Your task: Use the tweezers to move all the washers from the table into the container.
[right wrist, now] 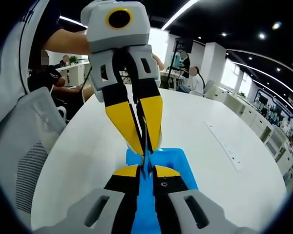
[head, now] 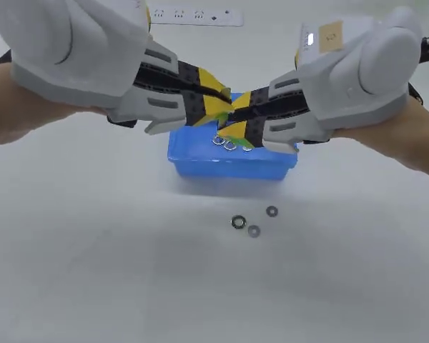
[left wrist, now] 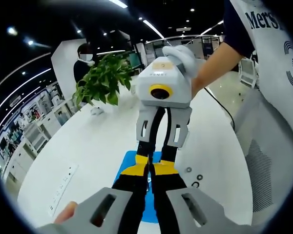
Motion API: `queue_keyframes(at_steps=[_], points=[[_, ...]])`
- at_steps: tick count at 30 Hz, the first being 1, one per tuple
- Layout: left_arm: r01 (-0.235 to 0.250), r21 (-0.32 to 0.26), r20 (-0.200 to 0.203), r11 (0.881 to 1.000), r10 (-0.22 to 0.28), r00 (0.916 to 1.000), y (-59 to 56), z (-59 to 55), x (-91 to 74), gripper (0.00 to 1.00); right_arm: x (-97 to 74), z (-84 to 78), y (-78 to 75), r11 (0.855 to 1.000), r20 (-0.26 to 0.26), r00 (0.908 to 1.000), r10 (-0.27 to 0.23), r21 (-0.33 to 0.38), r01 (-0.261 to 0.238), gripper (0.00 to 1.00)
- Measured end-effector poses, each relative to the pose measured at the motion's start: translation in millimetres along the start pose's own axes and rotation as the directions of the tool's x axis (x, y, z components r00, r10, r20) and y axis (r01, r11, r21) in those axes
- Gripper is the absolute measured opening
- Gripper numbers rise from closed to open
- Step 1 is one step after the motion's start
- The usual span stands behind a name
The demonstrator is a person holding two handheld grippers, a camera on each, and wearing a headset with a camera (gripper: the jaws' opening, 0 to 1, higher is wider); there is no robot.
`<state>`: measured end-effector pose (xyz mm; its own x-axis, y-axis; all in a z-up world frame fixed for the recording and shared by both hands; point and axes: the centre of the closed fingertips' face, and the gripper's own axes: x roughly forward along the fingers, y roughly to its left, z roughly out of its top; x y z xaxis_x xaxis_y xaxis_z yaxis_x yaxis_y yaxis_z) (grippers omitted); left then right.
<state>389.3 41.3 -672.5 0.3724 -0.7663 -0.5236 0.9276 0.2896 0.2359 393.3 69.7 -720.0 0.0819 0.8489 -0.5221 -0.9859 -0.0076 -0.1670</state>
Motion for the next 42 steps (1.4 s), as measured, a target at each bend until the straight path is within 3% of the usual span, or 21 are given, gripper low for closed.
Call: queue_keyframes(at_steps=[11, 19, 29, 36, 42], points=[[0.005, 0.057, 0.031, 0.998, -0.007, 0.9995, -8.9, 29.0, -6.3, 0.06, -15.9, 18.3, 5.6, 0.998, 0.028, 0.9983, -0.052, -0.018, 0.053, 0.14], [0.031, 0.118, 0.027, 0.993, -0.034, 0.9991, -25.5, 44.9, -17.6, 0.06, -28.8, 31.2, 21.1, 0.999, 0.035, 0.9987, -0.037, -0.037, 0.039, 0.13], [0.074, 0.086, 0.026, 0.994, -0.076, 0.9967, -66.3, 36.3, -18.3, 0.06, -30.6, 19.4, 63.4, 0.999, 0.015, 0.9997, 0.020, -0.048, -0.019, 0.10], [0.102, 0.040, 0.007, 0.994, -0.103, 0.9947, -90.7, 16.5, -14.3, 0.06, -19.5, 1.1, 90.6, 0.998, -0.007, 0.9979, 0.065, -0.027, -0.065, 0.09], [0.115, -0.014, -0.007, 0.993, -0.115, 0.9933, -100.1, -0.6, -7.3, 0.06, -8.4, -17.7, 100.8, 0.996, -0.036, 0.9958, 0.084, 0.006, -0.084, 0.10]])
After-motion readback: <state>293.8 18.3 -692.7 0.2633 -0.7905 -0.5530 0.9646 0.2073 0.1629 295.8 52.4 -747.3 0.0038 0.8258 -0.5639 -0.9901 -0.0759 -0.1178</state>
